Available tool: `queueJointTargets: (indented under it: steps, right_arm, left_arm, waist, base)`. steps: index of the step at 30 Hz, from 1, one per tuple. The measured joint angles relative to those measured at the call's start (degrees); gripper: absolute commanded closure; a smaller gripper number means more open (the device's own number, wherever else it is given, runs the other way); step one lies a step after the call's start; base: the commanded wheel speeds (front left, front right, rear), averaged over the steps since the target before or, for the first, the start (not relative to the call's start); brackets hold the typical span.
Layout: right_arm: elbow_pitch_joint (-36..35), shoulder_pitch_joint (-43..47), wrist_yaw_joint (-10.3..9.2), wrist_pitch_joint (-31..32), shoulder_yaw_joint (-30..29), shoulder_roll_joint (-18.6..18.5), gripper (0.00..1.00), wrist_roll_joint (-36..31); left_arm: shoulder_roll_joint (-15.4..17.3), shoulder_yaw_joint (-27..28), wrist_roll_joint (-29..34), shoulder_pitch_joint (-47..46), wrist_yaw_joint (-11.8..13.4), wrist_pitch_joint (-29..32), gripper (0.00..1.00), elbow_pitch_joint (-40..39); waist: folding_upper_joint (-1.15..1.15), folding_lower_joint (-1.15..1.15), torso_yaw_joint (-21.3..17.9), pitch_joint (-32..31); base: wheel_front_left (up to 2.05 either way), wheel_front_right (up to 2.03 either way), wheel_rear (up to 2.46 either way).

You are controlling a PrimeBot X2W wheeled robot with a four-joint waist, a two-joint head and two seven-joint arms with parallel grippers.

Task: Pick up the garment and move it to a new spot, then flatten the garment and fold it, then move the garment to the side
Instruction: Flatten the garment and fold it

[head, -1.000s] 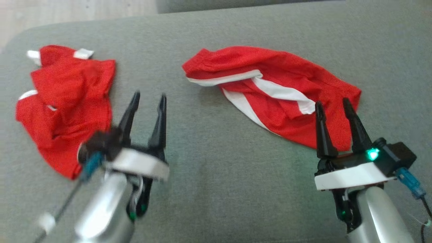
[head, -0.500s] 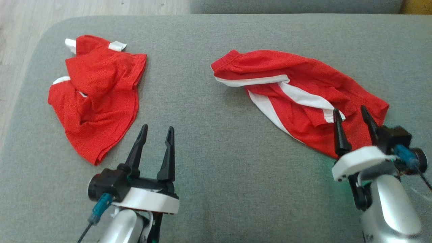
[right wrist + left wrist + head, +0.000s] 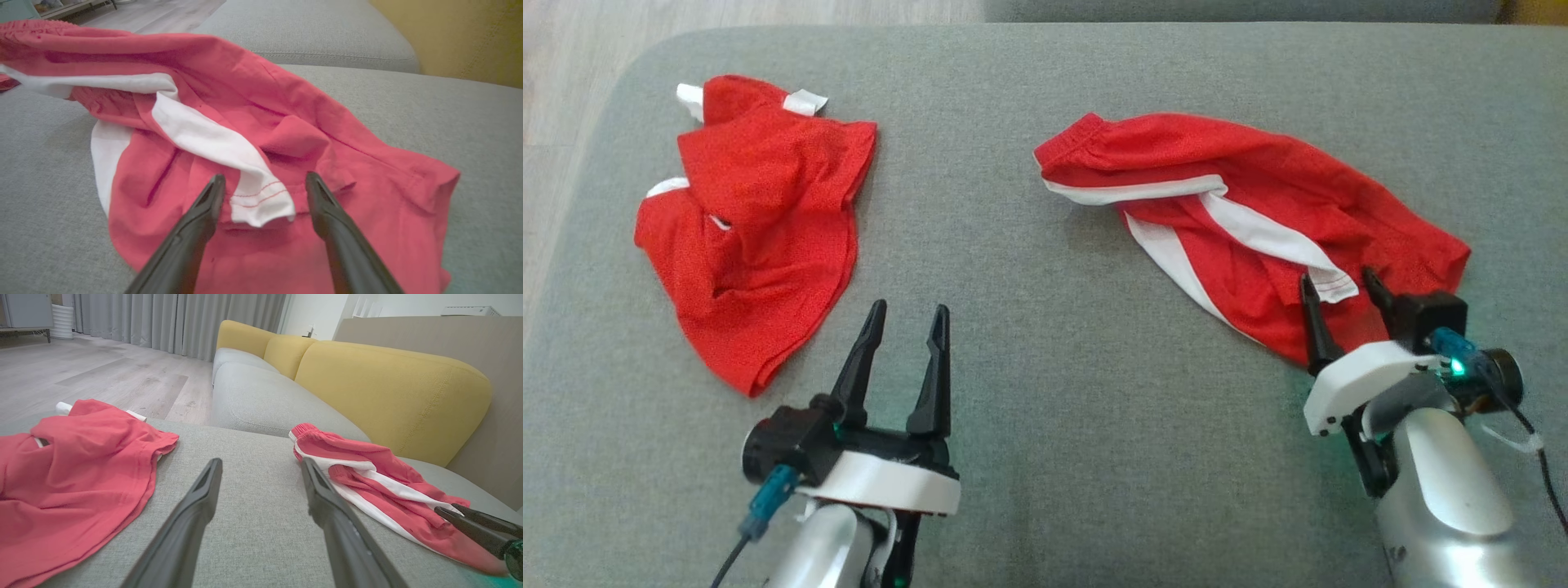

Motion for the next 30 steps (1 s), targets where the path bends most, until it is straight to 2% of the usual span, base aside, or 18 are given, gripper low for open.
queueJointTargets:
  steps: [1,2,11,16,23,30]
  right_arm:
    - [0.3,-0.3,0.0,-0.3,0.4,0.0,0.84,-0.1]
    - [0.7,-0.6,0.0,-0.3,0.7,0.0,1.0,-0.4]
    - [0.0,-0.7,0.0,-1.4,1.4,0.0,1.0,-2.6]
    - [-5.7,0.4,0.0,-1.6,-0.3,0.0,1.0,-4.9]
    - [-16.6,8.2,0.0,0.8,-1.4,0.0,1.0,-7.0]
    - [-22.5,11.7,0.0,3.6,-1.4,0.0,1.0,-7.0]
  left_arm:
    - [0.0,0.3,0.0,0.0,0.0,0.0,0.0,0.1]
    - [0.0,0.6,0.1,0.0,-0.3,0.0,0.0,0.2]
    - [-0.3,1.9,1.0,0.0,-1.0,0.0,0.0,0.7]
    - [0.0,3.1,1.5,0.0,-1.5,0.0,0.0,0.7]
    - [0.5,2.9,2.1,-1.0,-2.5,0.0,0.0,0.7]
    - [2.5,-1.7,2.5,-3.9,-4.7,2.5,0.0,2.2]
  waist:
    - [0.0,0.0,-0.1,0.0]
    - [0.0,0.0,-0.2,0.0]
    - [0.0,0.0,-2.4,-0.7]
    - [0.0,0.0,-4.6,-1.3]
    - [0.0,0.0,-8.1,-1.8]
    - [0.0,0.0,-10.7,-0.5]
  base:
    - [0.0,0.0,0.0]
    - [0.0,0.0,0.0]
    - [0.0,0.0,0.0]
    - [0.0,0.0,0.0]
    - [0.0,0.0,0.0]
    - [0.0,0.0,0.0]
